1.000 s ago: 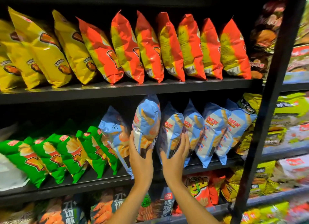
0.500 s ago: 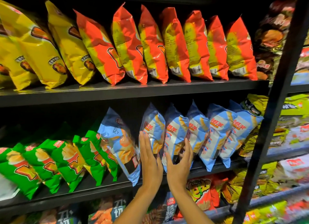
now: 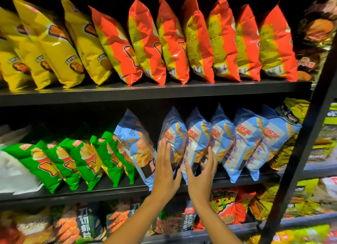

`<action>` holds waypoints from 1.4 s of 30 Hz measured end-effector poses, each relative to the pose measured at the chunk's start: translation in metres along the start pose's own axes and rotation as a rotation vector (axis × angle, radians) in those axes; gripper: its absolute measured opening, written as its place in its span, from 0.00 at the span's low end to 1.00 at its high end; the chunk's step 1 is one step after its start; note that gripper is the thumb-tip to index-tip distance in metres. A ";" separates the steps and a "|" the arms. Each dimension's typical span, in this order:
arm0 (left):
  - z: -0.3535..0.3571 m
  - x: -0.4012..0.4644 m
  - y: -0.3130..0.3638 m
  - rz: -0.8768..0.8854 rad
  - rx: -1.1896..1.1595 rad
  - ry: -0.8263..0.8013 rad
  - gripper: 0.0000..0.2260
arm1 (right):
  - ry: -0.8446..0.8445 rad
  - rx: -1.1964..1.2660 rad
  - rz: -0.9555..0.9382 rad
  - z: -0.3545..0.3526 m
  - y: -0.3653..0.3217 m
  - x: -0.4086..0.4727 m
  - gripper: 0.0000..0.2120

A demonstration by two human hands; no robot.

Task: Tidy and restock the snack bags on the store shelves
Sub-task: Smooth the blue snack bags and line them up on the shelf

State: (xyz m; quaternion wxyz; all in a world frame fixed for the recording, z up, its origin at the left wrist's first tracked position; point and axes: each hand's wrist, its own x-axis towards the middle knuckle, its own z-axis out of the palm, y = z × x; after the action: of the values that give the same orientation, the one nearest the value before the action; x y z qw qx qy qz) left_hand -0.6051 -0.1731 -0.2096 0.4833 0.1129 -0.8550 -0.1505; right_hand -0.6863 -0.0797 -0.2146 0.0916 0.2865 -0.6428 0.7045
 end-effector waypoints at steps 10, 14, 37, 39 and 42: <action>-0.112 -0.058 -0.041 0.188 0.457 -0.149 0.21 | -0.205 0.073 -0.144 -0.011 -0.018 -0.044 0.36; -0.157 -0.065 -0.079 0.311 0.766 -0.333 0.26 | -0.474 -0.068 -0.227 0.018 -0.033 -0.060 0.40; -0.199 -0.059 -0.089 0.249 0.399 -0.397 0.26 | -0.176 -0.110 0.033 0.082 -0.090 -0.090 0.38; -0.201 -0.063 -0.062 -0.059 0.018 -0.352 0.28 | -0.142 -0.068 -0.014 0.068 -0.093 -0.101 0.37; -0.199 -0.073 -0.016 -0.413 -0.470 -0.320 0.40 | -0.136 -0.032 -0.114 0.053 -0.099 -0.125 0.36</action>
State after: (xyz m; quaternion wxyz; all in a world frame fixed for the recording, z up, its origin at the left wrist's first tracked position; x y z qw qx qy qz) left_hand -0.3964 -0.1931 -0.1761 0.3154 0.1441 -0.8210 -0.4536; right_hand -0.5192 -0.0847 -0.1949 0.0923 0.3684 -0.6413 0.6667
